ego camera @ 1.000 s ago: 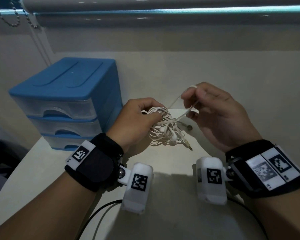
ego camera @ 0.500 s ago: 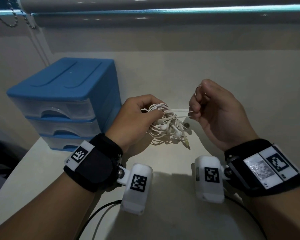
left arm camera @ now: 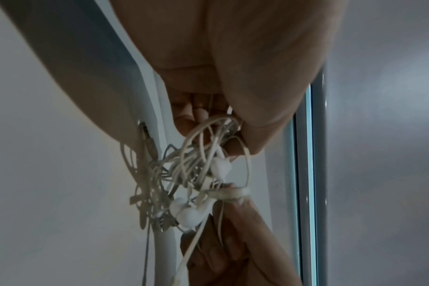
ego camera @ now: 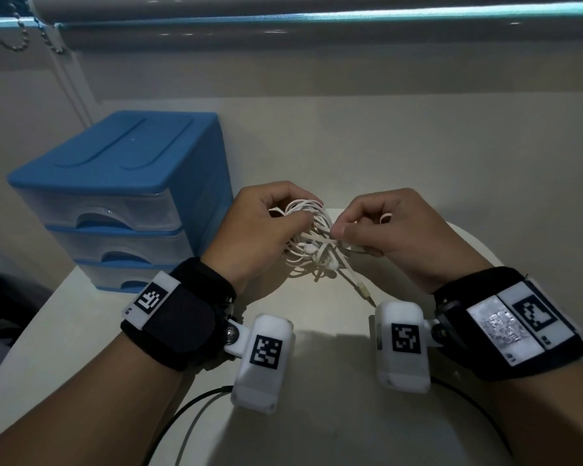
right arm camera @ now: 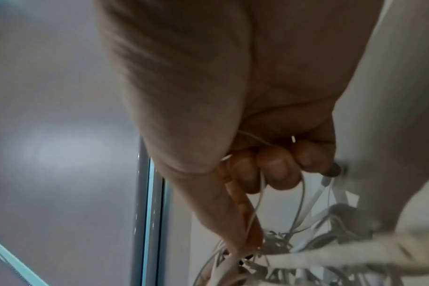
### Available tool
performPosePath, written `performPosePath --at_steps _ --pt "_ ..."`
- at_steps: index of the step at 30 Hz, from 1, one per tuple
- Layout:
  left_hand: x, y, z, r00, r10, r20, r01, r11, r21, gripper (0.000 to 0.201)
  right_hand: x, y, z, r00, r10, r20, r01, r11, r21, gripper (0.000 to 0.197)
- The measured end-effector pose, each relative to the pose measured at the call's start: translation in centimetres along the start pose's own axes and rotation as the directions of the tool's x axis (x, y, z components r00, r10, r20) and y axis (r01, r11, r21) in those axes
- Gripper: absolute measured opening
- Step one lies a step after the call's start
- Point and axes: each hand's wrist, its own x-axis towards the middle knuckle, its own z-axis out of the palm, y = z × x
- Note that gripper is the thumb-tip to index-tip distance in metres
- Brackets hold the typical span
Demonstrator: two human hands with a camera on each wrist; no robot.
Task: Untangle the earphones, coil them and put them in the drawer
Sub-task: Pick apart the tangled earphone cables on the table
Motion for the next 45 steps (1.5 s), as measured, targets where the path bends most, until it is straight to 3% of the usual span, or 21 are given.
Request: performPosePath --at_steps 2,5,8,13,19,22,26,30,34,38,41,43,45 --pt "0.0 0.0 0.0 1.000 -0.005 0.013 0.005 1.000 -0.001 0.019 -0.1 -0.2 -0.1 1.000 -0.007 0.029 0.009 0.997 -0.082 0.005" --pt "0.0 0.1 0.0 0.998 -0.006 0.059 0.007 1.000 -0.009 0.013 -0.1 -0.3 0.1 0.999 -0.054 -0.002 0.054 0.998 0.035 0.005" --pt "-0.1 0.3 0.0 0.995 0.000 0.102 0.005 0.999 -0.047 0.010 0.4 -0.2 0.4 0.986 -0.156 -0.054 0.156 0.988 -0.002 0.006" --pt "-0.2 0.3 -0.1 0.987 0.034 0.158 -0.022 0.997 -0.076 0.015 0.5 -0.1 1.0 0.991 -0.098 -0.090 0.110 0.985 0.135 0.008" --pt "-0.4 0.2 -0.1 0.973 0.011 0.229 0.002 0.998 -0.056 0.019 0.1 -0.1 1.2 0.981 -0.193 -0.007 0.192 0.980 -0.047 0.004" --pt "-0.4 0.2 -0.2 0.965 -0.014 0.261 0.027 0.998 -0.048 0.020 0.0 -0.3 1.5 0.978 -0.205 -0.030 0.206 0.975 0.077 0.006" --pt "-0.3 0.4 -0.2 0.967 -0.025 0.255 0.051 0.994 -0.095 0.021 0.3 -0.5 1.2 0.994 -0.107 -0.016 0.105 0.925 0.365 0.010" --pt "-0.4 0.5 -0.2 0.969 -0.048 0.242 0.082 0.988 -0.131 0.020 0.9 -0.2 1.0 0.991 -0.013 -0.131 0.060 0.932 0.358 0.010" --pt "-0.2 0.4 -0.2 0.978 -0.077 0.194 0.104 0.986 -0.132 0.017 0.6 -0.4 0.0 0.981 -0.050 -0.188 0.134 0.877 0.462 0.011" --pt "0.0 0.2 -0.3 0.981 -0.100 0.167 0.123 0.983 -0.137 0.017 0.4 -1.1 -1.1 0.979 -0.115 -0.166 0.196 0.738 0.646 0.008" --pt "0.2 0.2 -0.3 0.987 -0.097 0.124 0.119 0.976 -0.181 0.019 0.6 -0.8 -1.6 0.951 -0.092 -0.296 0.272 0.705 0.655 0.011" --pt "0.2 0.1 -0.2 0.990 -0.101 0.096 0.120 0.971 -0.207 0.020 0.8 -0.5 -2.0 0.927 -0.080 -0.367 0.303 0.738 0.603 0.017" --pt "0.3 0.1 -0.1 0.991 -0.108 0.073 0.122 0.965 -0.233 0.021 0.9 -0.4 -2.3 0.927 -0.056 -0.370 0.246 0.836 0.490 0.020"
